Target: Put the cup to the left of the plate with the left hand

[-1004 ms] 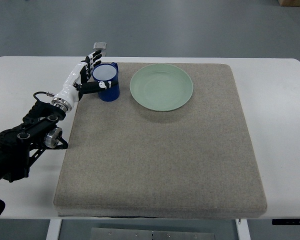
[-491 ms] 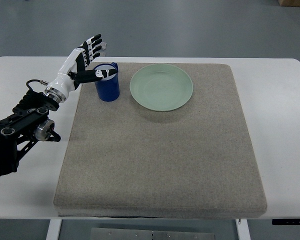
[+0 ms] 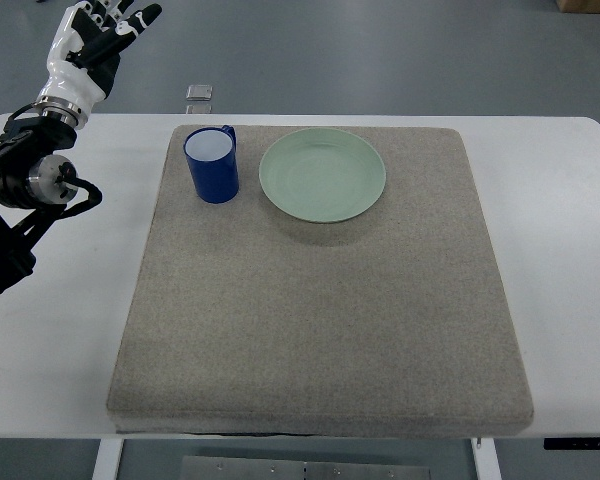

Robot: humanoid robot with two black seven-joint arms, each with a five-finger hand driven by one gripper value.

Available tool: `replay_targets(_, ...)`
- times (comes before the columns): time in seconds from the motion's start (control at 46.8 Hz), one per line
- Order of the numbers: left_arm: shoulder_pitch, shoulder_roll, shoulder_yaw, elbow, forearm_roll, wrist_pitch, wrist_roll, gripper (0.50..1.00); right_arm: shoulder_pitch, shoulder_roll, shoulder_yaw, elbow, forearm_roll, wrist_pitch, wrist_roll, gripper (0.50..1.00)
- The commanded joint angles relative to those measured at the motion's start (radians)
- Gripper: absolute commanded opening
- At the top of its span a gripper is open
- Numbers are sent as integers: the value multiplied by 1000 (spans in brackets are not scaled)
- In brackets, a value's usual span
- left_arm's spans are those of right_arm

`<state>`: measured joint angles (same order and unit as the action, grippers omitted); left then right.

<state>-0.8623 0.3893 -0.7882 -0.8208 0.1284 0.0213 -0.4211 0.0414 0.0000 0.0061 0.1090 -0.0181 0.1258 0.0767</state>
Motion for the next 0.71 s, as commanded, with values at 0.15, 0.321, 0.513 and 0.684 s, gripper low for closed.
replay_targets(0.15,-52,-64,0,129,-213,-6,96,996,0,0,0,0,1,0,0,934)
replay_targets(0.321,-47,-72,-5,143,-228,-104,97,999,0,0,0,0,0,0,0,934)
replay_targets(0.513,-50,-107,-5,249,-311,-156,104,996,0,0,0,-2,0,0,0,934)
replay_targets(0.684,-52,-110,-5,246,-312,-164,102,999,0,0,0,0,0,1,0,934)
